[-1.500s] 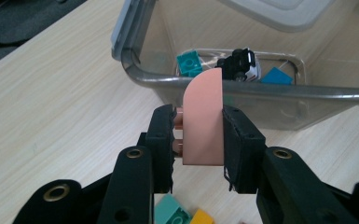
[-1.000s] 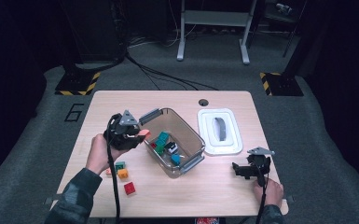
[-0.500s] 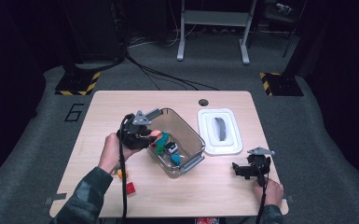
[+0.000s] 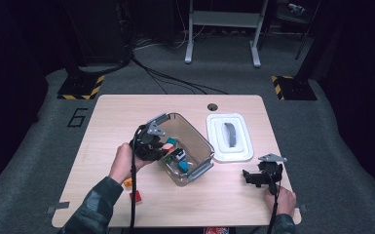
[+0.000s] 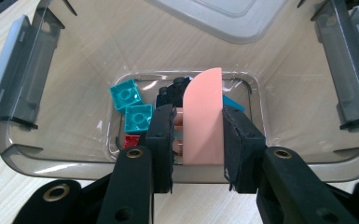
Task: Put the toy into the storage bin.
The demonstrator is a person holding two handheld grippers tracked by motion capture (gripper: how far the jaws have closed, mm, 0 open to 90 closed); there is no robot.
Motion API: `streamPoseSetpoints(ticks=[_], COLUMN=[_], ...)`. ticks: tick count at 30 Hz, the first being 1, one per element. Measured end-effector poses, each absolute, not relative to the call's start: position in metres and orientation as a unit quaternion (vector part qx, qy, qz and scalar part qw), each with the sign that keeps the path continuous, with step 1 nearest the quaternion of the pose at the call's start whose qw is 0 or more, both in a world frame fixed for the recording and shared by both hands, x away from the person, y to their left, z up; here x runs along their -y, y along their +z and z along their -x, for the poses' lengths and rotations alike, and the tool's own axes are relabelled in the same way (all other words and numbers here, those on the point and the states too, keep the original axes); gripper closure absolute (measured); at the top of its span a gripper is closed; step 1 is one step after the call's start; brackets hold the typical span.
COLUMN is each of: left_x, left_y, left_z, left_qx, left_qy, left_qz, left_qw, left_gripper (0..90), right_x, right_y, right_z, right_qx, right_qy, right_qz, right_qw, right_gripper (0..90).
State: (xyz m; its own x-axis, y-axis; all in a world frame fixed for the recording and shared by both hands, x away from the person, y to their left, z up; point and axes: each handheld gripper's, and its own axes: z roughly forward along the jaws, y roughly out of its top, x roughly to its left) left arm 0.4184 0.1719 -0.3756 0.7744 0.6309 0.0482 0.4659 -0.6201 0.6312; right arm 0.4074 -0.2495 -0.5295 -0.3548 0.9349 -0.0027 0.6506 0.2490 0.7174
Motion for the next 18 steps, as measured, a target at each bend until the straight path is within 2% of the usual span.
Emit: streamPoseSetpoints(ticks=[6, 12, 18], left_x=[-0.169, -0.176, -0.198], left_y=[-0.378, -0.375, -0.37], left_z=[-0.42, -0.416, -0.405], left_qx=[-0.313, -0.322, -0.333], left_qy=[0.128, 0.138, 0.159], left_qz=[-0.893, -0.887, -0.875], left_qw=[0.297, 0.301, 0.313], left_gripper=[63.9, 39.2, 22.6], right_x=[0.249, 0.249, 0.25], right_y=[-0.529, -0.529, -0.529], right_z=[-0.407, -0.407, -0.407], right_qx=[-0.758, -0.757, -0.76], right_qy=[0.321, 0.321, 0.319], right_qz=[-0.523, -0.524, -0.521], right_qw=[0.222, 0.222, 0.223], right_gripper=[0.0, 0.0, 0.0])
